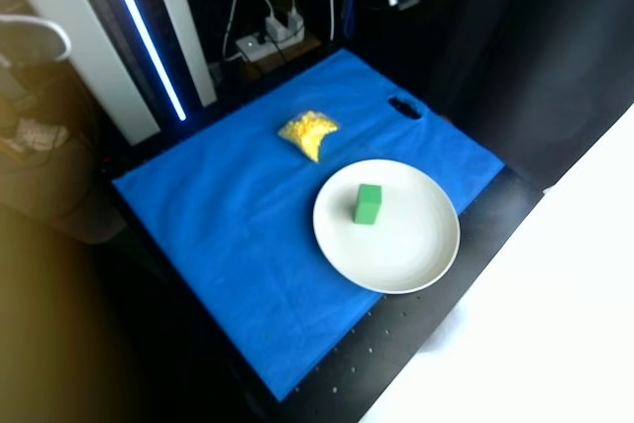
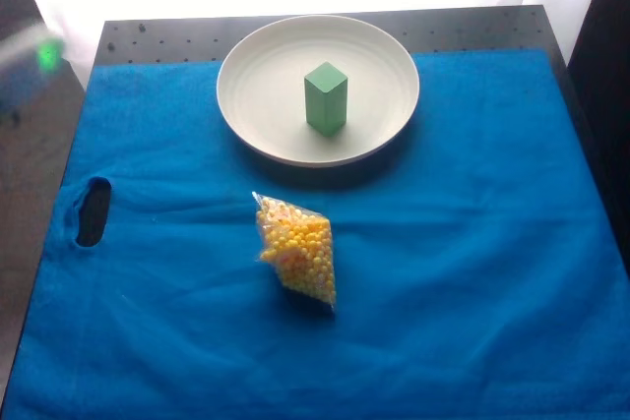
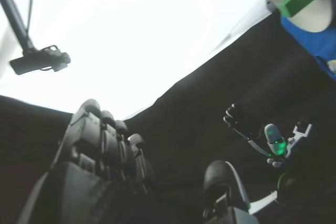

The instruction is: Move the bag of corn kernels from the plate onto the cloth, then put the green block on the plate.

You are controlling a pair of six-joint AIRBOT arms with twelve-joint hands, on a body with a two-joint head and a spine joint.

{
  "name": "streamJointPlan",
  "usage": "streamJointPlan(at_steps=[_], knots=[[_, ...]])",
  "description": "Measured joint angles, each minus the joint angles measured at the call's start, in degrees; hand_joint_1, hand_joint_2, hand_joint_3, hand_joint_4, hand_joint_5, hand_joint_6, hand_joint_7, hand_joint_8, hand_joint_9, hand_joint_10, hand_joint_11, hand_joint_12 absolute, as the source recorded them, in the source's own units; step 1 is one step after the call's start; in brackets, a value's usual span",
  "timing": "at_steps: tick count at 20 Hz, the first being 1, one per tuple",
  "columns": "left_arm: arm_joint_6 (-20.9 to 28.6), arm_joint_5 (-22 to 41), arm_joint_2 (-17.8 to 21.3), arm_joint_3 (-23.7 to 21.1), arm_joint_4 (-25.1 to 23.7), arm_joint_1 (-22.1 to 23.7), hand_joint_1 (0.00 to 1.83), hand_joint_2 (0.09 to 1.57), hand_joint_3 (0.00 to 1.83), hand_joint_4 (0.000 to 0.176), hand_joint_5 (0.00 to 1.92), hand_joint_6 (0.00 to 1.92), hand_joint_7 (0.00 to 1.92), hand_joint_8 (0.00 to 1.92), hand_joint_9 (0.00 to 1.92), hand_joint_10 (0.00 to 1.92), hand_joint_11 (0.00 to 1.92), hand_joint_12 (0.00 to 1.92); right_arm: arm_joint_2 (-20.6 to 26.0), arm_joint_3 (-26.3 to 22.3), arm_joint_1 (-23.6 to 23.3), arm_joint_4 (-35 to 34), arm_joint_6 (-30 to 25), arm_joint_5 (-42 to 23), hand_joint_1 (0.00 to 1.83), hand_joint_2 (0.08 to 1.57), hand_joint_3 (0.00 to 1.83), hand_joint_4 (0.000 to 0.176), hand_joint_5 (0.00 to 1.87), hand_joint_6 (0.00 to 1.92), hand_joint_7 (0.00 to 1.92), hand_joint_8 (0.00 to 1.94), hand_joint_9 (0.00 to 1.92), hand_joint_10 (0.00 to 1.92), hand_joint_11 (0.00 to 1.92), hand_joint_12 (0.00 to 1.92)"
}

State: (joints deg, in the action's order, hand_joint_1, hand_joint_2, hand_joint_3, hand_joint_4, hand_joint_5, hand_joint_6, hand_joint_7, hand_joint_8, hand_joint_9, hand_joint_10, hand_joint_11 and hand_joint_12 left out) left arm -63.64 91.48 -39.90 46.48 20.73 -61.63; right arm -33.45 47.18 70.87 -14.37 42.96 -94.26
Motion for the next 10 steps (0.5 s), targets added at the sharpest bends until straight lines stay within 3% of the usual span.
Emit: streamJointPlan(at_steps=[1, 2, 3, 4, 5, 6, 7, 8, 9, 10], knots=[[-0.48, 0.2, -0.31, 0.79, -0.98, 2.34, 0.38, 1.3, 0.01, 0.175, 0.01, 0.0, 0.0, 0.0, 0.0, 0.0, 0.01, 0.0, 0.17, 0.28, 0.0, -0.42, 0.0, 0.17, 0.26, 1.25, 0.03, 0.072, 0.01, 0.12, 0.02, 0.0, 0.08, 0.13, 0.0, 1.12], [-0.7, 1.07, -0.48, 1.57, -2.99, 4.59, 0.3, 1.27, 0.0, 0.111, 0.05, 0.01, 0.0, 0.0, 0.0, 0.0, 0.05, 0.03, 0.28, 0.81, 0.0, -0.79, -0.11, 0.24, 0.28, 1.34, 0.03, 0.13, 0.0, 0.02, 0.0, 0.0, 0.1, 0.13, 0.0, 1.1], [-0.68, 1.62, -0.48, 1.62, -4.55, 5.77, 0.39, 1.22, 0.02, 0.113, 0.11, 0.03, 0.06, 0.01, 0.09, 0.02, 0.01, 0.42, 0.61, 0.83, 0.0, -1.01, -0.28, 0.22, 0.37, 1.32, 0.01, 0.167, 0.01, 0.01, 0.03, 0.01, 0.12, 0.13, 0.0, 1.05], [-0.7, 1.7, -0.48, 1.62, -6.71, 7.04, 0.47, 1.22, 0.01, 0.161, 0.25, 0.07, 0.06, 0.01, 0.12, 0.02, 0.0, 0.44, 0.9, 1.4, -0.11, -0.37, -0.33, 0.22, 0.38, 1.33, 0.0, 0.163, 0.0, 0.69, 0.2, 0.02, 0.21, 0.08, 0.0, 0.91], [-0.96, 1.51, -0.61, 1.68, -8.41, 8.33, 0.49, 1.34, 0.02, 0.173, 0.44, 0.12, 0.26, 0.03, 0.2, 0.03, 0.0, 0.4, 1.03, 1.77, -1.07, 0.68, -0.31, 0.24, 0.45, 1.33, 0.0, 0.148, 0.2, 0.88, 0.43, 0.05, 0.41, 0.1, 0.0, 1.11], [-1.86, 1.33, -0.61, 1.77, -10.05, 9.86, 0.43, 1.35, 0.01, 0.158, 0.41, 0.05, 0.23, 0.01, 0.16, 0.0, 0.0, 0.35, 1.09, 1.79, -1.95, 1.64, -0.37, -0.15, 0.59, 1.41, 0.0, 0.17, 0.37, 1.6, 0.56, 0.08, 0.56, 0.14, 0.01, 1.24], [-2.84, 1.31, -0.57, 2.01, -11.23, 11.13, 0.09, 1.52, 0.04, 0.152, 0.24, 0.01, 0.22, 0.0, 0.13, 0.0, 0.0, 0.17, 1.09, 1.79, -3.06, 2.84, -0.39, -0.04, 0.46, 1.35, 0.0, 0.111, 0.22, 1.27, 0.46, 0.03, 0.54, 0.12, 0.02, 1.25], [-4.31, 0.92, -0.2, 1.99, -11.82, 12.74, 0.02, 1.56, 0.04, 0.151, 0.21, 0.0, 0.22, 0.0, 0.12, 0.0, 0.0, 0.13, 1.01, 2.12, -5.46, 4.7, -0.33, 0.7, 0.49, 1.36, 0.0, 0.108, 0.04, 0.67, 0.35, 0.02, 0.58, 0.18, 0.11, 1.38], [-5.88, 1.01, 1.14, 1.22, -11.89, 14.32, 0.0, 1.57, 0.04, 0.151, 0.2, 0.0, 0.22, 0.0, 0.12, 0.0, 0.0, 0.12, 0.9, 2.25, -9.94, 6.95, -0.31, 1.36, 0.46, 1.4, 0.0, 0.105, 0.01, 0.62, 0.4, 0.07, 0.49, 0.54, 0.22, 1.46], [-6.47, 1.99, 2.25, 0.94, -12.35, 14.58, 0.0, 1.57, 0.04, 0.151, 0.2, 0.0, 0.22, 0.0, 0.12, 0.0, 0.0, 0.12, 0.98, 2.27, -12.13, 8.2, -0.28, 0.07, 0.49, 1.5, 0.0, 0.162, 0.25, 1.66, 0.43, 0.11, 0.24, 0.72, 0.04, 1.6]])
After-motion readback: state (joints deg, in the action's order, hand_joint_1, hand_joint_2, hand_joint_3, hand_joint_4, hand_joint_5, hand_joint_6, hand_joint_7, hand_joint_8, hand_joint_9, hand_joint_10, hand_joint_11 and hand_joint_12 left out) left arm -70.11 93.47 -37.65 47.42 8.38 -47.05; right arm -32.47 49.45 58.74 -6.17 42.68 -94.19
